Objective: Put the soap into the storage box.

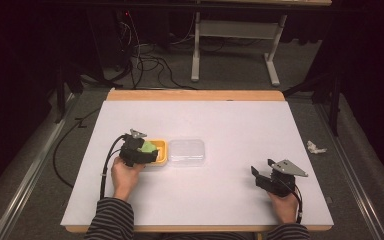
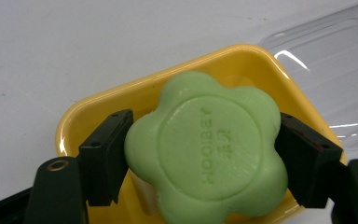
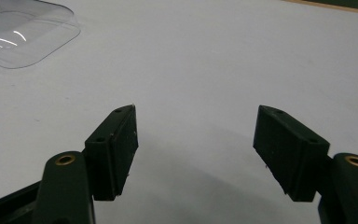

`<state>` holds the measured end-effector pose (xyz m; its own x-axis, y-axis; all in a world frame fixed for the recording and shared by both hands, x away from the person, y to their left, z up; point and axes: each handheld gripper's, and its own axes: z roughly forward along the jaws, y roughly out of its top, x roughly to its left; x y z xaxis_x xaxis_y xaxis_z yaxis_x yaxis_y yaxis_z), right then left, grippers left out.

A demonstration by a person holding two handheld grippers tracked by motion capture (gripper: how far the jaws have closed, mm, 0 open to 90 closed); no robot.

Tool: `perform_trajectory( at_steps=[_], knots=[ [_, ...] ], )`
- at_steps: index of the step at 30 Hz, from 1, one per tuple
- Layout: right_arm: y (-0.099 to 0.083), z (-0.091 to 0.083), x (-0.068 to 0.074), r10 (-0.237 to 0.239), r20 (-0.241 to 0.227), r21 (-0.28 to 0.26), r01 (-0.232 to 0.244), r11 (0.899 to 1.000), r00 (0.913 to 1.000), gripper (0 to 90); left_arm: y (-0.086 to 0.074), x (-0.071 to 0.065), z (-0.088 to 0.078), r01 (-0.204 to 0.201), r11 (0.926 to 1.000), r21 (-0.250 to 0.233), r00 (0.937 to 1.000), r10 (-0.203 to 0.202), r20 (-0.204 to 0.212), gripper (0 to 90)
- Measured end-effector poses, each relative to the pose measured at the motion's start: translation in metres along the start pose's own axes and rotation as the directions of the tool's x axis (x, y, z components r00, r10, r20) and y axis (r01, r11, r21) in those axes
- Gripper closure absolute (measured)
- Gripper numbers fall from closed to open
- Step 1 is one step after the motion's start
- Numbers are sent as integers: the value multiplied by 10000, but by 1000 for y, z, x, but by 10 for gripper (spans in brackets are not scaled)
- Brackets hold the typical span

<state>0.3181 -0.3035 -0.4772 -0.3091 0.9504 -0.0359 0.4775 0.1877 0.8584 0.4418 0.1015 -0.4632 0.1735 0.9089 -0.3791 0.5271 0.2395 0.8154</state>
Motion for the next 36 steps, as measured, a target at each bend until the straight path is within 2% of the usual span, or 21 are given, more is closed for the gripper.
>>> perform_trajectory(
  at_steps=[4, 7, 14, 20, 24, 36],
  knots=[
    [0, 0, 0, 6, 0, -1, -6, 10000, 10000, 311, -1, 1, 2, -86, 9999, 63, 9999, 87, -121, 267],
    [0, 0, 0, 7, -14, 24, -7, 10000, 10000, 311, -2, 2, 2, 40, 9999, 111, 9999, -38, -166, 267],
    [0, 0, 0, -2, -4, 34, 2, 10000, 10000, 311, 3, 1, 0, 358, 9992, -160, 9994, -358, 15, 272],
    [0, 0, 0, 23, -8, 27, -23, 10000, 10000, 311, 6, 1, -4, 400, 9984, -401, 9992, -398, 59, 278],
    [0, 0, 0, 20, -9, 28, -20, 10000, 10000, 311, 10, 0, -10, 518, 9961, -708, 9986, -511, 121, 269],
    [0, 0, 0, -45, 7, 68, 45, 10000, 10000, 312, 17, -5, -38, 332, 9918, -1233, 9977, -257, 621, 264]
  ],
)
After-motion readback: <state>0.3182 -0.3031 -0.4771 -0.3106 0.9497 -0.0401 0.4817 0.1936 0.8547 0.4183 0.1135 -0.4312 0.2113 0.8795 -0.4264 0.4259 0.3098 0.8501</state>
